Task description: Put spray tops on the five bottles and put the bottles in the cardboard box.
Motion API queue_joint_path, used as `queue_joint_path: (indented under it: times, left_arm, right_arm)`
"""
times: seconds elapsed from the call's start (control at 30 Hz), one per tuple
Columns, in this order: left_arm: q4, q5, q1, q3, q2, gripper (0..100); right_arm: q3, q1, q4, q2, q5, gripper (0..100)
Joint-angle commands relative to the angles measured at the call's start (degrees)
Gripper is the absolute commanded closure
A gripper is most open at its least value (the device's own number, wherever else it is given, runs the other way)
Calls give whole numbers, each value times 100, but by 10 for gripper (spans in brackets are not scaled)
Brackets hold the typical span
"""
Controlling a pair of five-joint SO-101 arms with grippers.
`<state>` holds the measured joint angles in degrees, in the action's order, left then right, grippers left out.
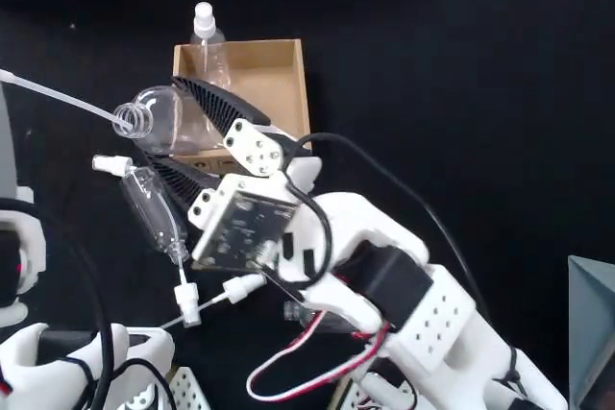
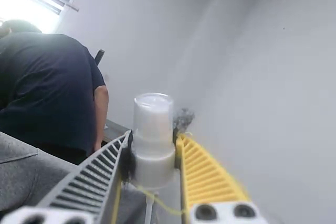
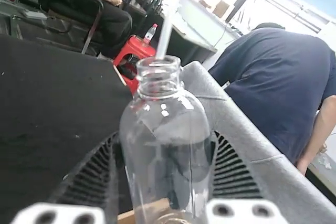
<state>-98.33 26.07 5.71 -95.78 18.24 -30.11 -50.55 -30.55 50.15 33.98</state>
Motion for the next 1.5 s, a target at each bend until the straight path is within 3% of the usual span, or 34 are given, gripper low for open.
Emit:
queue_joint_path:
  times: [0.0, 0.87, 1.17, 1.47]
  left_arm:
    - [-62, 35, 57, 84, -88, 970]
    - [-220, 79, 13, 84, -299, 970]
    - [-202, 26, -1024, 66, -923, 970]
    - [-167, -18, -1103, 84, -1011, 970]
  right_arm:
    - [40, -123, 167, 374, 0, 896]
    - [127, -88, 448, 400, -527, 896]
    - [259, -70, 440, 400, -554, 896]
    - [585, 527, 404, 391, -967, 896]
